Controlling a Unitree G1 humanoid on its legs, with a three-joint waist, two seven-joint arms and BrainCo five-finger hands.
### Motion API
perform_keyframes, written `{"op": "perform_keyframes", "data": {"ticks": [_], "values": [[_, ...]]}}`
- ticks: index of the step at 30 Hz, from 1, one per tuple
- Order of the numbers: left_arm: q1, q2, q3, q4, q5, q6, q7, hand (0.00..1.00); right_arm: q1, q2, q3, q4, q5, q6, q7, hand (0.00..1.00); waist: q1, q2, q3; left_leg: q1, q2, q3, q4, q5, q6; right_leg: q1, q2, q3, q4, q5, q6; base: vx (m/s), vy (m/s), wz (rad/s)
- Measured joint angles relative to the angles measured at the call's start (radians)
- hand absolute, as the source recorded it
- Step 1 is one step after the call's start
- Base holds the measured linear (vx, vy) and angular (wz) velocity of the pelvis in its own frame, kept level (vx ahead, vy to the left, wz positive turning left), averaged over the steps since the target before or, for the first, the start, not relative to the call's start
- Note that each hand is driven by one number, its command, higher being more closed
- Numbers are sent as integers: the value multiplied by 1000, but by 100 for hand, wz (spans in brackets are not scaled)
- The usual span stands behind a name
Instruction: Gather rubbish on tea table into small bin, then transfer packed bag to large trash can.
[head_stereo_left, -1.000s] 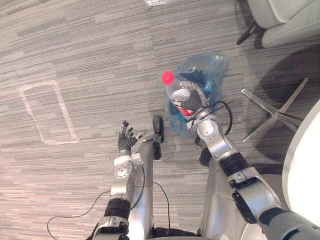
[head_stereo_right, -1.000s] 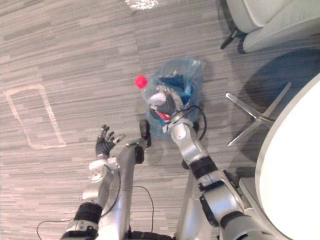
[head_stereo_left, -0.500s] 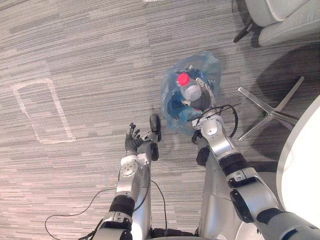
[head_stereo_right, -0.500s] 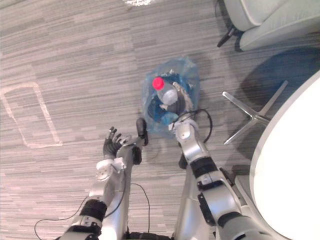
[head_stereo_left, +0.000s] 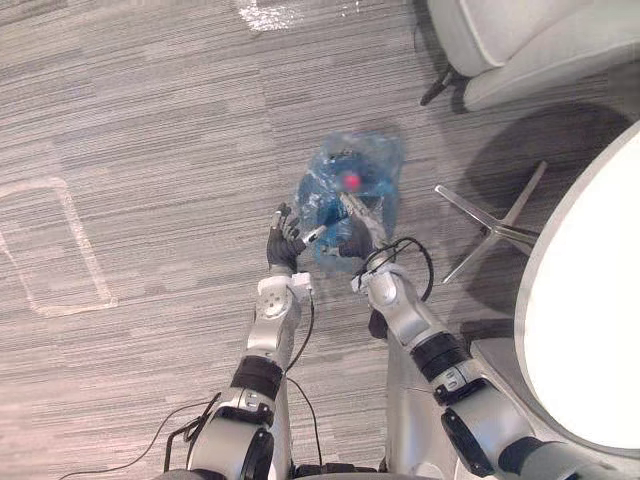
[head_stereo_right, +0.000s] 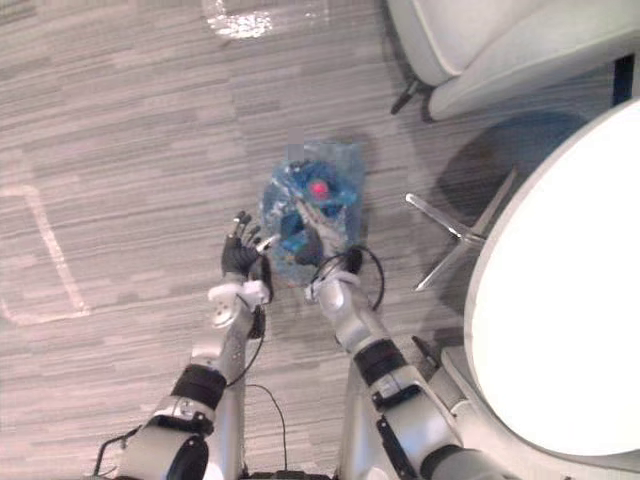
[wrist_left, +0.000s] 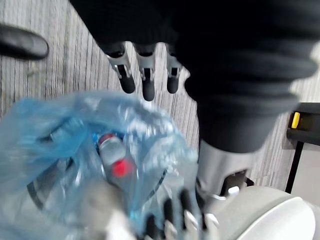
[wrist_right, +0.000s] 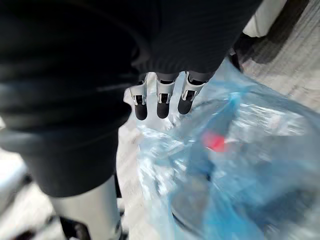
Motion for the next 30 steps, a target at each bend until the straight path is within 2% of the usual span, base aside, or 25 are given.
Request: {"op": "perform_keyframes", "data": {"ticks": [6, 9, 10, 15, 16, 19, 21, 24, 25, 30], "values": [[-36, -7, 38, 46, -11, 8, 34, 0, -30, 49, 0, 157, -38, 36, 12, 0, 5, 0, 0, -5, 7, 1, -29, 13, -5, 1, 14, -3, -44, 23, -4, 9, -11, -3], [-95, -12, 52, 52, -22, 7, 55, 0, -82, 68, -4, 229, -73, 74, -10, 0, 0, 0, 0, -33, 11, -6, -32, 20, -6, -18, 20, -9, -62, 34, -8, 0, 0, 0], [-139, -17, 52, 71, -37, 6, 66, 0, -126, 74, -19, 276, -76, 101, -27, 0, -1, 0, 0, -62, 10, -7, -31, 28, -4, -43, 20, -12, -64, 40, -9, 0, 0, 0], [-161, -15, 82, 92, -64, 6, 78, 0, -196, 85, -43, 369, -124, 134, -27, 0, 0, 0, 0, -114, 7, -8, -33, 41, -2, -98, 19, -13, -64, 45, -9, 0, 0, 0], [-158, -13, 90, 93, -69, 6, 79, 0, -200, 86, -42, 383, -145, 138, -18, 100, 3, 1, 0, -117, 4, -9, -38, 45, -2, -104, 16, -13, -61, 45, -10, 15, -17, 16], [-57, 2, 111, -15, -43, 10, 70, 0, -221, 82, -44, 412, -174, 153, 6, 100, 8, 3, 2, -122, -20, -11, -99, 80, -6, -131, -2, -19, -61, 43, -12, 11, -22, 27], [51, 18, 107, -104, -14, 8, 68, 0, -218, 73, -36, 429, -191, 153, 26, 100, 32, 4, 2, -124, -28, -17, -133, 89, -16, -143, -7, -26, -60, 38, -19, 3, -44, 19], [147, 18, 105, -142, 11, 6, 40, 0, -222, 58, -9, 449, -192, 146, 35, 100, 57, 4, 2, -122, -34, -29, -169, 98, -27, -147, -13, -45, -59, 30, -27, 0, -37, 20], [161, 18, 105, -142, 11, 6, 32, 0, -223, 55, -4, 449, -191, 142, 33, 100, 58, 4, 2, -122, -35, -32, -173, 105, -35, -148, -15, -51, -57, 27, -29, 9, -51, 30], [173, 17, 76, -135, 17, 7, 3, 0, -223, 30, -3, 433, -168, 125, -3, 100, 73, 5, 1, -105, -38, -37, -169, 123, -29, -140, -21, -54, -30, 10, -33, 3, -32, 7]]}}
